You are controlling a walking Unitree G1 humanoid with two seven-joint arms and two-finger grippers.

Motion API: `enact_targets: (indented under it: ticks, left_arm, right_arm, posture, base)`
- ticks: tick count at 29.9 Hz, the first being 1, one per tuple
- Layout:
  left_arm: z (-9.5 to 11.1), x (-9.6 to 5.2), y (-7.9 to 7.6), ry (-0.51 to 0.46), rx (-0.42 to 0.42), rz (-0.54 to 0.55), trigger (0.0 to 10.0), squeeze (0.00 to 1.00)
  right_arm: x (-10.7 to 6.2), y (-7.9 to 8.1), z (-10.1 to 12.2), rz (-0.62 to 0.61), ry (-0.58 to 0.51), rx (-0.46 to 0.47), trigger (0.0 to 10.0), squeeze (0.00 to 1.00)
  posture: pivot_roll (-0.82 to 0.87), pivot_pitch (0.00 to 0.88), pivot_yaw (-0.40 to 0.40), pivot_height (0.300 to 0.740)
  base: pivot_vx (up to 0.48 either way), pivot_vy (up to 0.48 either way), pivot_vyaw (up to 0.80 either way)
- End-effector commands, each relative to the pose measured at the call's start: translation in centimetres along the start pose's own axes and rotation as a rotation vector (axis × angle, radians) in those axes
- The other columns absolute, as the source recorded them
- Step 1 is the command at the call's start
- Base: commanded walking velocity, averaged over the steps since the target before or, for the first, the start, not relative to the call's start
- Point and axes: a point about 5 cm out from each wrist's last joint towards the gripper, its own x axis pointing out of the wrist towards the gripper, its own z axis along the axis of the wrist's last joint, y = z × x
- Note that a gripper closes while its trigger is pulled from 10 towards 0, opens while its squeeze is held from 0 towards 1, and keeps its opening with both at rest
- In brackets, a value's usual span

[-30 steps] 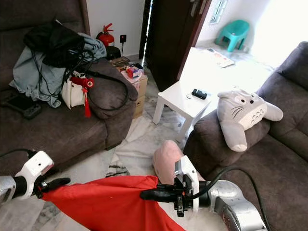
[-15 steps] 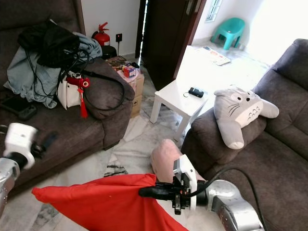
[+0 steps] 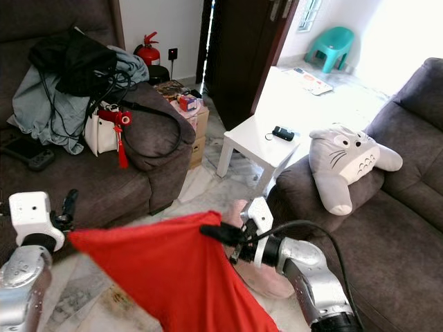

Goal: Move the pillow to the sofa from floor

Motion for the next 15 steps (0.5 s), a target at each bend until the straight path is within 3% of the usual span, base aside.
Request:
enact_targets:
  ticks: [1, 3, 4, 15]
  left_arm:
    - [0.0, -0.3, -0.8, -0.001, 0.014, -0.009, 10.0, 0.0]
    - [0.0, -0.4, -1.0, -0.004, -0.011, -0.007, 10.0, 0.0]
    - [0.1, -0.4, -1.1, -0.008, -0.012, -0.008, 10.0, 0.0]
    - [0.6, -0.3, -1.5, -0.031, -0.025, 0.011, 10.0, 0.0]
  right_arm:
    - [0.1, -0.8, 2.7, -0.04, -0.113, -0.089, 0.0, 0.0]
    - [0.4, -1.1, 2.8, -0.077, -0.124, -0.109, 0.0, 0.0]
    - [0.6, -1.3, 2.9, -0.096, -0.131, -0.111, 10.0, 0.0]
    - [1.8, -2.3, 3.8, -0.212, -0.21, -0.129, 10.0, 0.0]
  posture:
    - [0.29, 0.036, -0.189, 0.74]
    - [0.29, 0.037, -0.188, 0.74]
    - [0.29, 0.035, -0.187, 0.74]
    - [0.29, 0.032, -0.187, 0.74]
  base:
    - [0.0, 0.0, 0.0]
    - [0.0, 0.0, 0.0]
    - [0.0, 0.0, 0.0]
    - [0.0, 0.0, 0.0]
